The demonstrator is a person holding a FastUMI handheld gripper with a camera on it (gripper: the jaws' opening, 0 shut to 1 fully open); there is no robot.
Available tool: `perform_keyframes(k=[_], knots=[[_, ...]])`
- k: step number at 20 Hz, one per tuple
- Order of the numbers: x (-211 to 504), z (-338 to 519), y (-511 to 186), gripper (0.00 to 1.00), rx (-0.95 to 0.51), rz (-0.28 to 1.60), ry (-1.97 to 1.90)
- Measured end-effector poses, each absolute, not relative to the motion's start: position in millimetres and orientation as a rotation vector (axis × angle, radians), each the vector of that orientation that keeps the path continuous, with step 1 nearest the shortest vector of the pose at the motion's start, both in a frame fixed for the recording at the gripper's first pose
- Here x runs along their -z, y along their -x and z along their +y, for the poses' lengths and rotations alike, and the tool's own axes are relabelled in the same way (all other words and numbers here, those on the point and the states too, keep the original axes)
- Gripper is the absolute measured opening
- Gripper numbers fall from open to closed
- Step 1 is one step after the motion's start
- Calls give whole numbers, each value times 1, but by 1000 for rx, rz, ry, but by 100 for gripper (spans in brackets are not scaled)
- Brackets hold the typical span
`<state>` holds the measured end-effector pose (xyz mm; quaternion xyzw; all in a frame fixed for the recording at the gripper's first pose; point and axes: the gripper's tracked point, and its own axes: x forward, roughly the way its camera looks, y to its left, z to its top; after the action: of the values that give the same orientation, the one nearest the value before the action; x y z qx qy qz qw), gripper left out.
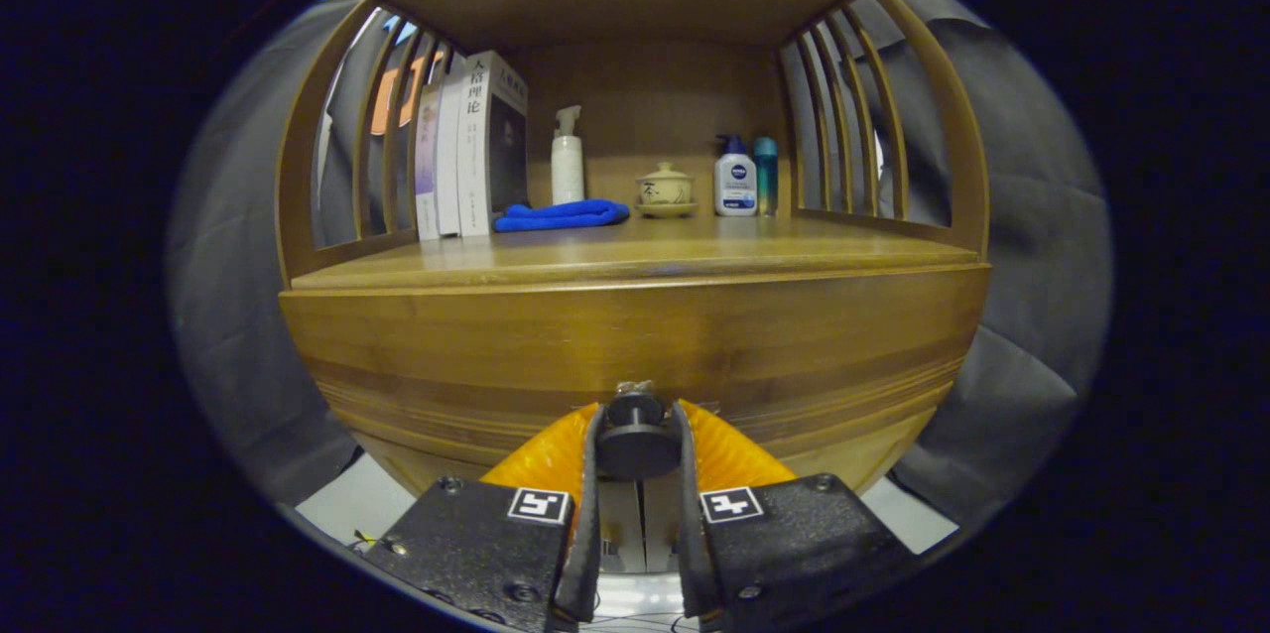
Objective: Pull open the drawer, take out the items inside it, and place them on the countertop above the cabinet.
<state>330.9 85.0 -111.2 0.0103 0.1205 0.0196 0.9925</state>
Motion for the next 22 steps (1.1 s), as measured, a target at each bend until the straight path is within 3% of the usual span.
perform_keyframes(k=[22], knots=[[124,70,-202,34,-53,245,13]])
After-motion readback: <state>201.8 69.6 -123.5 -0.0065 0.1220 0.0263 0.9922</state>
